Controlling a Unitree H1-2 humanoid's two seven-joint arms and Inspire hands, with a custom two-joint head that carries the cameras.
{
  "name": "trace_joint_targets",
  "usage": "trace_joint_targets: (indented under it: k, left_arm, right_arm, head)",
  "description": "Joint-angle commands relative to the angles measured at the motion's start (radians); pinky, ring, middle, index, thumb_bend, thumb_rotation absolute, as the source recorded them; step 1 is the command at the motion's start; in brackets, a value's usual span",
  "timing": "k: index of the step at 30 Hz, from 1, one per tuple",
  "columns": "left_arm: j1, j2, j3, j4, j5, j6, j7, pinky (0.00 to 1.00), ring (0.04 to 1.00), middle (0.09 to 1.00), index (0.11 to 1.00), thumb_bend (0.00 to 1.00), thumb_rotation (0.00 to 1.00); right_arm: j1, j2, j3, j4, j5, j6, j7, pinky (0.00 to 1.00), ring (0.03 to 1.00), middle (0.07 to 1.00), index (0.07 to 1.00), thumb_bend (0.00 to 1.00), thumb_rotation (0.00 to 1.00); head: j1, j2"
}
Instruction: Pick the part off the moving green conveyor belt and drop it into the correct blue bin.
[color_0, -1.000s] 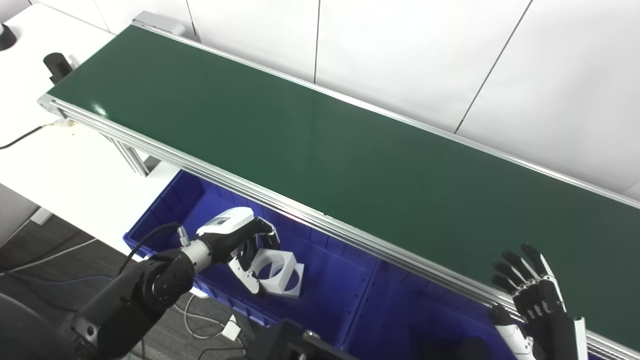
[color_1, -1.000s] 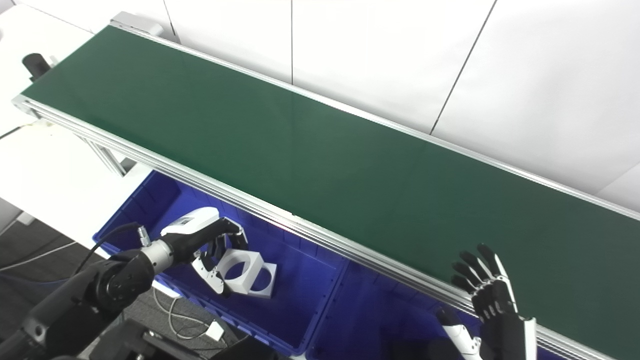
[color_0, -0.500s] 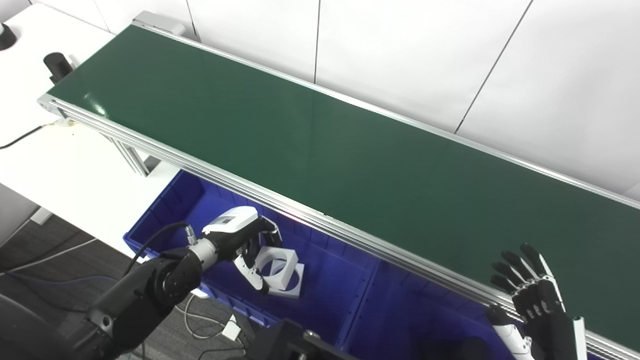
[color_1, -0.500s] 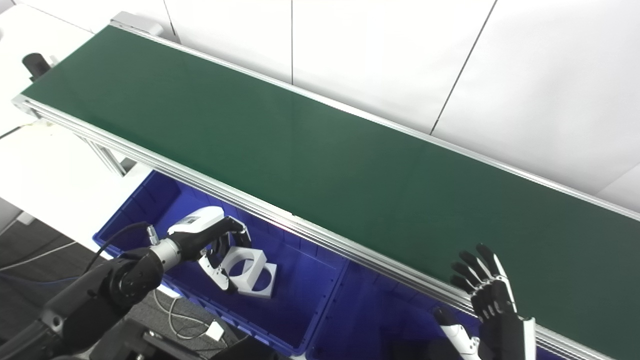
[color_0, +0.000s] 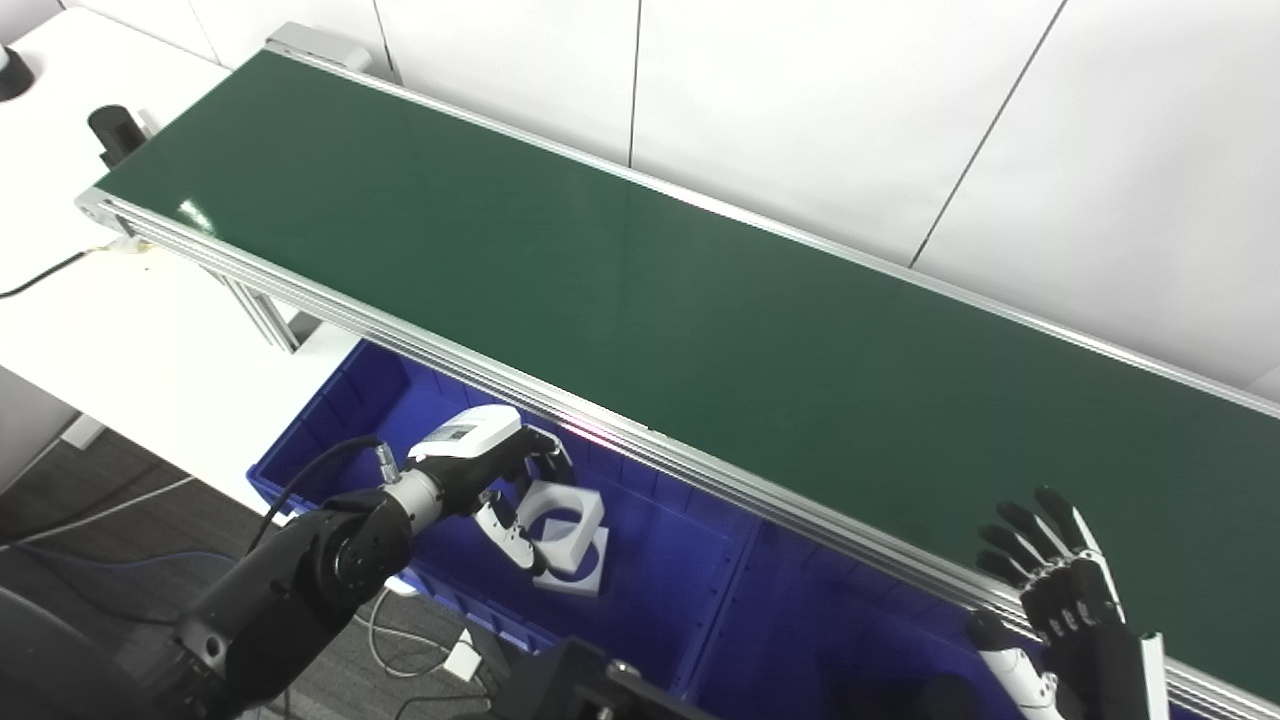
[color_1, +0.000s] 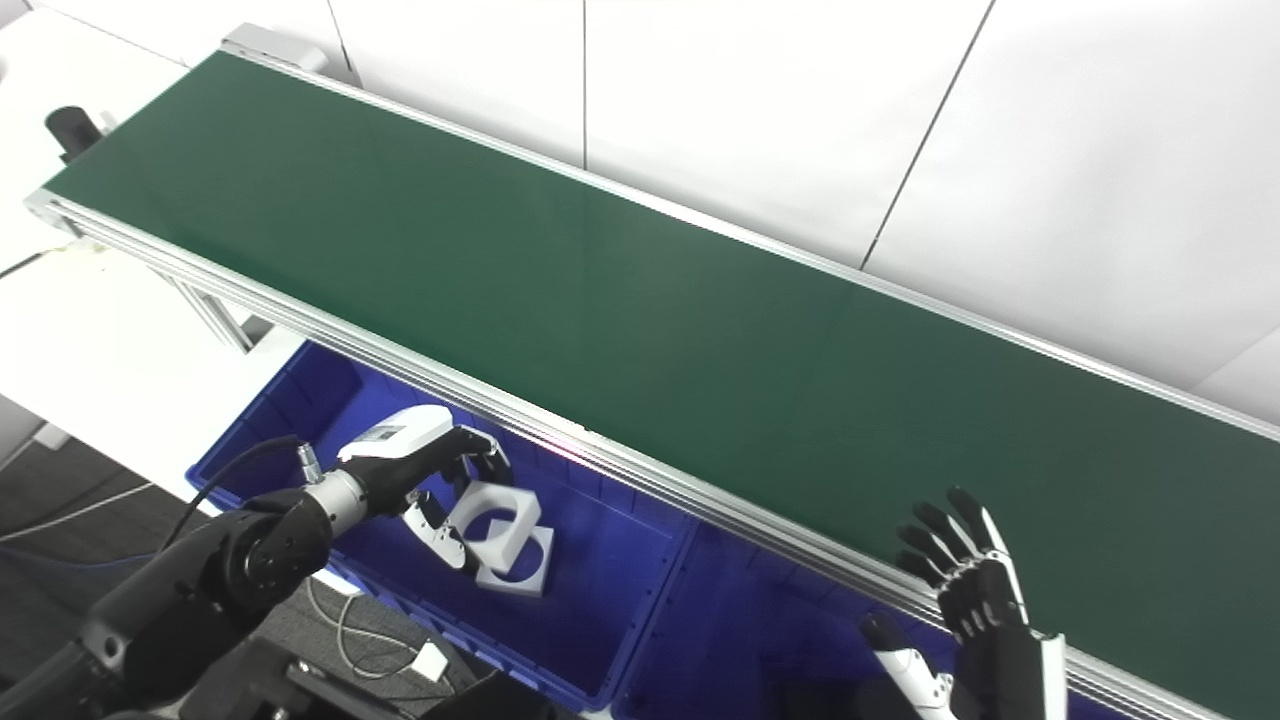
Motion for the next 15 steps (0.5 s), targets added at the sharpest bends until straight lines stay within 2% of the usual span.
trace_joint_targets:
  k: [1,4,9,15]
  left_arm:
    - [0.001,0.032,0.006,-0.045,0.016,0.009,-0.002,0.7,0.844,0.888,0.856,0.91,0.0]
    - [0.004,0.041,0.003,-0.067,0.03,0.019,-0.012,0.73,0.858,0.906,0.881,0.93,0.0]
    - [0.002,0.063,0.004,-0.148,0.057,0.079,-0.086,0.75,0.857,0.895,0.885,0.95,0.0]
    - [0.011,0.086,0.025,-0.296,0.063,0.167,-0.195,0.7,0.826,0.859,0.834,0.88,0.0]
  right_arm:
    - [-0.004,0.003,0.001,-0.023,0.005,-0.02,0.007,0.72,0.785,0.836,0.907,0.74,0.48]
    - [-0.003,0.006,0.001,-0.021,0.002,-0.021,0.005,0.72,0.782,0.833,0.905,0.75,0.48]
    - [-0.003,0.009,0.004,-0.022,-0.002,-0.023,0.005,0.72,0.785,0.835,0.907,0.74,0.48]
    - [-0.002,0.009,0.004,-0.015,-0.006,-0.031,0.003,0.71,0.782,0.832,0.907,0.74,0.48]
  head:
    - [-0.004,-0.001]
    - [-0.006,-0.002]
    - [-0.013,-0.007]
    - [-0.02,-0.01]
